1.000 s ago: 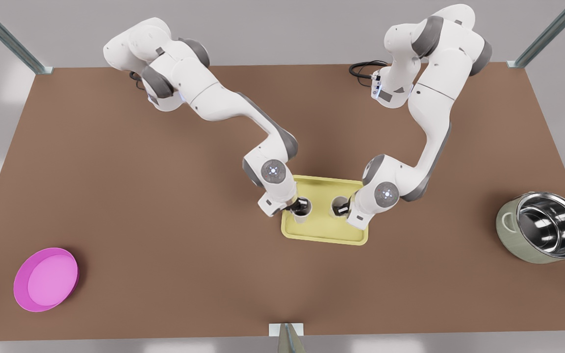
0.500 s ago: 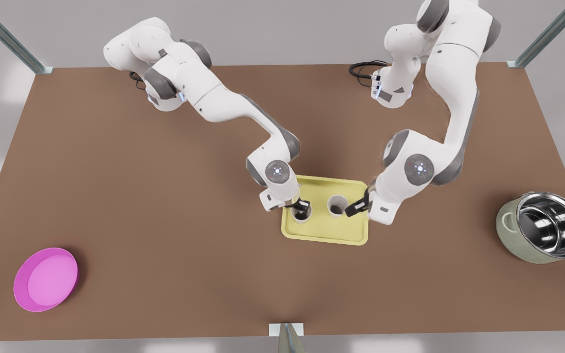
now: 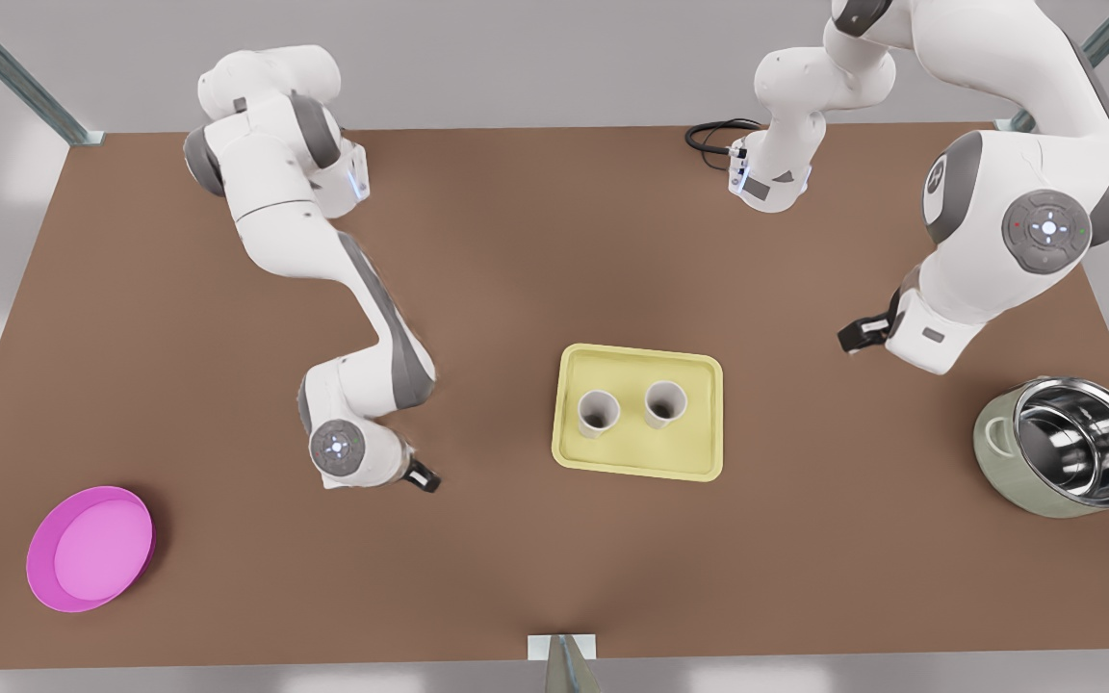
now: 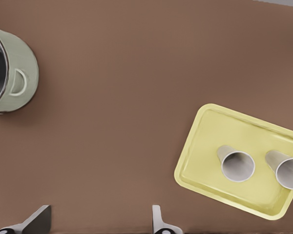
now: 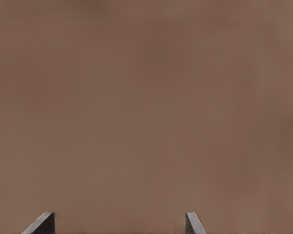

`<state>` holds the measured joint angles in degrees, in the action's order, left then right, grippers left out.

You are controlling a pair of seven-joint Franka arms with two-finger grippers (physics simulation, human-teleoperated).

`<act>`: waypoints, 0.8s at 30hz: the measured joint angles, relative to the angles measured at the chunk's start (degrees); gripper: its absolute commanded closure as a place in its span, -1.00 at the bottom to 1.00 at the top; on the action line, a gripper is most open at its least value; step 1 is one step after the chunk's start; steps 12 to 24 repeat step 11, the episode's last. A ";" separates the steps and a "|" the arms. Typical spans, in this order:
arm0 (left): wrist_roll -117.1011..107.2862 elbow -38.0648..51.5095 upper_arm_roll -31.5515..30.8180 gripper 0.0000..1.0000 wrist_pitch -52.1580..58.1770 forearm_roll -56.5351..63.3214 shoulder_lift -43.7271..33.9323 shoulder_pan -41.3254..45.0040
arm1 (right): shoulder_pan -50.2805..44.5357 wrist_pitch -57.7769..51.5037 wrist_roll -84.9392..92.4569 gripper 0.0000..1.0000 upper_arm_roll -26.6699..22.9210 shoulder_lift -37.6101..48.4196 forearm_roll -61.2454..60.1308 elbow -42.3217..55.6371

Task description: Use both arms to respectively pick up the white IKEA cups from the middle-left and middle-right positions, then place the white IKEA cups onto the middle-middle tray, ensuring that the cups remain upright and do not tip over

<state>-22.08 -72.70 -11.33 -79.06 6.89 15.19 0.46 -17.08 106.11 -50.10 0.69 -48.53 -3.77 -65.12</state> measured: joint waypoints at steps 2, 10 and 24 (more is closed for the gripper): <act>2.53 -0.01 0.01 -1.00 0.68 -0.13 0.00 0.00 | 5.28 -2.00 5.29 -1.00 -0.06 6.78 1.72 -3.08; 10.24 0.40 -0.06 -1.00 2.05 -0.30 1.96 -0.19 | 13.08 -10.70 21.60 -1.00 -0.58 42.75 5.03 -25.22; 10.98 0.53 -0.07 -1.00 2.12 -0.30 2.54 -0.32 | 13.48 -11.43 23.13 -1.00 -0.59 43.45 5.25 -25.83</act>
